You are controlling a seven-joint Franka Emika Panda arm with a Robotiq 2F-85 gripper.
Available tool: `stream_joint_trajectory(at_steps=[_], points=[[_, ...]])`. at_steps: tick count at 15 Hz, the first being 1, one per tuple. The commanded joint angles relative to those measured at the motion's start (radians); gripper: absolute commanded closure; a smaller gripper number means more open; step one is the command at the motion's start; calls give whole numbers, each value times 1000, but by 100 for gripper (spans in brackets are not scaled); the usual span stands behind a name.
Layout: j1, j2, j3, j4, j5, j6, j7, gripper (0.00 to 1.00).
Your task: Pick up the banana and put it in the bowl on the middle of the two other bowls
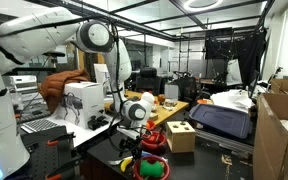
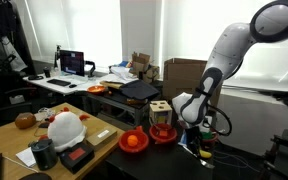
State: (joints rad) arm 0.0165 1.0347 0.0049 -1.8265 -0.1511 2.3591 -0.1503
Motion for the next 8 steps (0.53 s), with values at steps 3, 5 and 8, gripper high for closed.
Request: stream_joint_trajectory(at_steps=[3,5,8], points=[[10,42,-11,21,-9,4,10,25],[7,42,-8,21,-8,3,6,34],[3,31,-12,21,-9,0,-1,57]])
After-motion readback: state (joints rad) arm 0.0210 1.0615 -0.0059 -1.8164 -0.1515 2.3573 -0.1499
